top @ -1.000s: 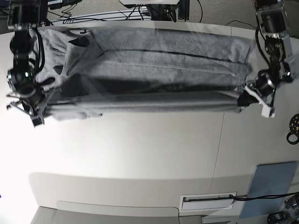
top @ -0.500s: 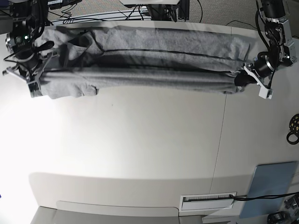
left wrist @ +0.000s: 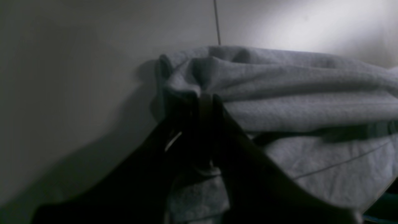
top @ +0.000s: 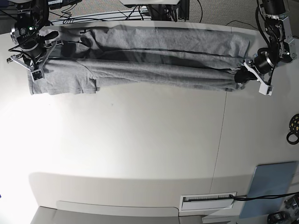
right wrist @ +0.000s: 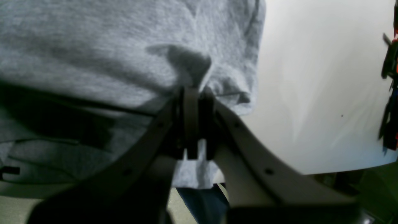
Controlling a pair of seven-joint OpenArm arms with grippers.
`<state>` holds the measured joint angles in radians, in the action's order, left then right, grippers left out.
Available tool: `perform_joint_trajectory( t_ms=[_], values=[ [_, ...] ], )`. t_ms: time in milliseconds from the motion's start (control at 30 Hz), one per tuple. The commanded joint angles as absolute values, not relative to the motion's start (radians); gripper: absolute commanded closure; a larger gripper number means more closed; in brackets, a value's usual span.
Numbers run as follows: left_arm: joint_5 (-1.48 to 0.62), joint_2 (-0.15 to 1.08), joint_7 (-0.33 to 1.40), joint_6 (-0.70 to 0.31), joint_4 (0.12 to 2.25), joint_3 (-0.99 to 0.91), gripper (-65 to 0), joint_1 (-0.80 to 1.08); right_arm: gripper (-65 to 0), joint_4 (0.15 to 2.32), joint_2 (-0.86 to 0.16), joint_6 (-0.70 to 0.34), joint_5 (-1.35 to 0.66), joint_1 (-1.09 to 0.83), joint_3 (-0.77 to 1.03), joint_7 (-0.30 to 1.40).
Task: Fold the T-shirt properly
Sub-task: 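Lift and fold the grasped edge over toward the first fold, then lower the folded edge and open the left gripper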
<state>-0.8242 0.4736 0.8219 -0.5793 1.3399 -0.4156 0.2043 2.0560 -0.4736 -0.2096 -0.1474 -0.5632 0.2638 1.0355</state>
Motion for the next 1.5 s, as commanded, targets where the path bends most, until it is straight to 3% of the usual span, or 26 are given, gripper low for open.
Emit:
perform_joint_trajectory(
  t_ms=[0,367,733,1400,1433,1467],
  values=[
    [-0.834,0.508,0.857,-0.586,1.351,-0.426,0.0,0.202,0.0,2.07,-0.49,-0.2,-0.123,-0.566,0.278,1.047],
    [-0.947,0.592,0.904,-0.603,1.392,-0.43,0.0,0.2,0.0,2.067,-0.49,-0.201,-0.122,-0.565,0.278,1.065],
    [-0.946,0.593,1.024,-0.573,1.522,-0.431,0.0,0.21,0.0,2.067,-0.45,-0.201,-0.089,-0.566,0.277,1.071],
    [-0.947,0.596,1.029,-0.587,1.606,-0.539,0.0,0.358,0.0,2.066,-0.443,-0.201,-0.081,-0.566,0.277,1.074],
    [-0.947,0.595,1.029,-0.594,1.606,-0.539,-1.0,0.358,0.0,2.066,-0.443,-0.201,-0.079,-0.566,0.277,1.074],
    [-0.947,0.595,1.029,-0.598,1.606,-0.539,-6.7,0.358,0.0,2.066,-0.443,-0.202,-0.073,-0.566,0.277,1.074]
  ],
)
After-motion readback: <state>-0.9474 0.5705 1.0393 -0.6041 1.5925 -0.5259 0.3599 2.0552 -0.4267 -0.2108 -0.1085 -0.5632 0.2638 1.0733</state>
